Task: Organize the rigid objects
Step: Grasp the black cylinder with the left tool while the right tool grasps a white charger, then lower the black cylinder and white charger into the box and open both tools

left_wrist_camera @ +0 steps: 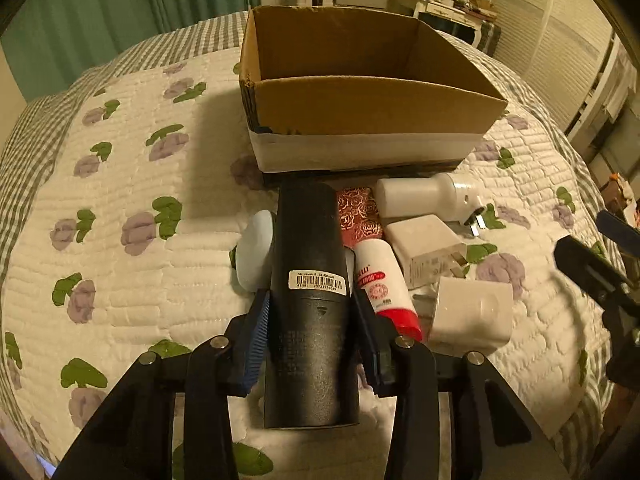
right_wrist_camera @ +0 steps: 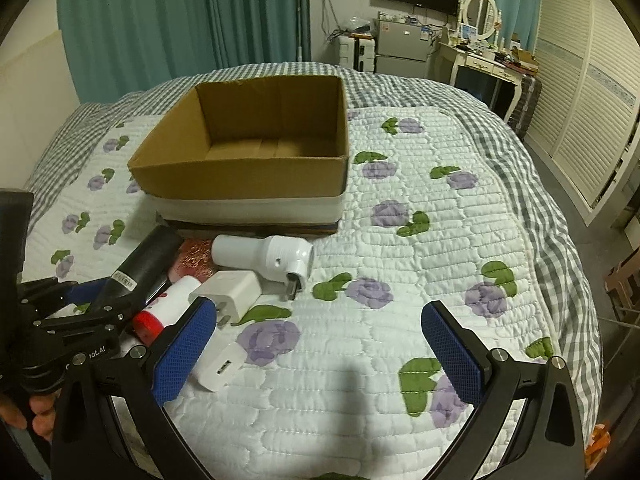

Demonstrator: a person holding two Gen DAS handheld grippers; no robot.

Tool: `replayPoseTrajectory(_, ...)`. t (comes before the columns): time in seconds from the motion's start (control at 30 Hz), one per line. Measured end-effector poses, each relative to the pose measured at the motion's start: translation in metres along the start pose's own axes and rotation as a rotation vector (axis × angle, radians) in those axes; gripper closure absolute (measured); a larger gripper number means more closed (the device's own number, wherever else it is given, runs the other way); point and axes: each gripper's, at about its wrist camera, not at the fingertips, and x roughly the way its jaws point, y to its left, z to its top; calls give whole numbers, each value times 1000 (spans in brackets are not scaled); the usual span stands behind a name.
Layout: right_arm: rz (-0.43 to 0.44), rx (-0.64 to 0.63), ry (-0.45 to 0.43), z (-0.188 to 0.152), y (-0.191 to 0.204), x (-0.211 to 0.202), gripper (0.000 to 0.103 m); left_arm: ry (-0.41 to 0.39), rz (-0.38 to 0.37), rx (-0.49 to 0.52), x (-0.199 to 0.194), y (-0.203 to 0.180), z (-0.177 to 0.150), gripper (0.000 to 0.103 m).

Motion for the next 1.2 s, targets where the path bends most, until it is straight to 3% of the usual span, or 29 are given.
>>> replayPoseTrajectory(0.53, 154, -233, 174, -14, 59, 44, 1, -61, 5, -68, -29, 31, -9, 63)
replayPoseTrajectory(0.67, 150, -265, 220, -18, 66, 57, 15, -59, 2, -74, -29, 31, -11, 63)
replayPoseTrajectory(0.8, 164, -270, 207, -18, 68, 52, 46, -64, 1, -73, -33, 29, -11, 63)
replayPoseTrajectory(0.87, 165, -265, 193, -19, 69, 47, 53, -72, -1, -72, -37, 28, -11, 63)
replayPoseTrajectory(1.2, 132, -192, 29, -7, 51, -17, 60, -164, -19, -54, -77, 14, -4, 63)
